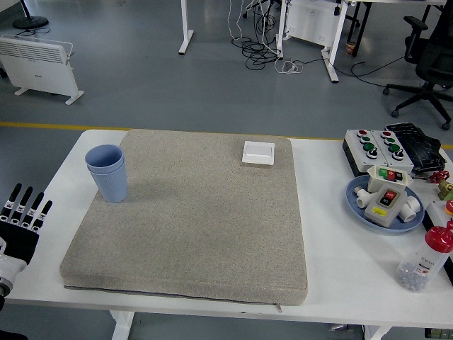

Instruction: Push cup pick cup insert cup

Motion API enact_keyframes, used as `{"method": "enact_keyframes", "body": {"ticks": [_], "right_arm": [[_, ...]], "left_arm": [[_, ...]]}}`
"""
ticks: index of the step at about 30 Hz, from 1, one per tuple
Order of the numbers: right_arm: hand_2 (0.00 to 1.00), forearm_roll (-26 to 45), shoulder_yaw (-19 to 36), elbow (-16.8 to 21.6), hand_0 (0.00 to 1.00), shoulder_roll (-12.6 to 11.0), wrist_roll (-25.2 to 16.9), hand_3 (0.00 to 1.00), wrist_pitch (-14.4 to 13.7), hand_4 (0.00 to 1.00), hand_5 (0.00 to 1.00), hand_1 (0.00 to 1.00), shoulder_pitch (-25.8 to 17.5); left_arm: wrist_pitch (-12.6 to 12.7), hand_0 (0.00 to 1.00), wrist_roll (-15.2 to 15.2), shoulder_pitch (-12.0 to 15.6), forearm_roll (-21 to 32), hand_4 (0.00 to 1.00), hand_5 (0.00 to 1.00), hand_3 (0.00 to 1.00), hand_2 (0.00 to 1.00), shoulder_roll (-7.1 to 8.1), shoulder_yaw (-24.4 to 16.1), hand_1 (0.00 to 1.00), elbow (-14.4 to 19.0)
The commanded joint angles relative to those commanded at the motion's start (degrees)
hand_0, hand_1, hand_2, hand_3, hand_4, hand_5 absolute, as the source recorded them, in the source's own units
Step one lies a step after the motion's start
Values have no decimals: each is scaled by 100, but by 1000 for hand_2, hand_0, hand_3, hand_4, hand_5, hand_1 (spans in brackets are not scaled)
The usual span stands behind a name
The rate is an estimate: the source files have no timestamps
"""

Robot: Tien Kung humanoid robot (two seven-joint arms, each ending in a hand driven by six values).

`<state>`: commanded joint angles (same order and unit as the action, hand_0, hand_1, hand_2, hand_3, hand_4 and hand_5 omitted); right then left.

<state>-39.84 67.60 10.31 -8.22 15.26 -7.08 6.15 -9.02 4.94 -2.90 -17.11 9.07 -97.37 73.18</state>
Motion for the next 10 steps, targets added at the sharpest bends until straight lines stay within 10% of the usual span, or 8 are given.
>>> {"method": "enact_keyframes", "body": {"ticks": [10], "right_arm": [[644,-15,-1,0,725,1,2,575,0,120,465,649,-22]], "left_arm": [[7,850,10,10,-7,708,998,845,926,3,2,858,-11]]}}
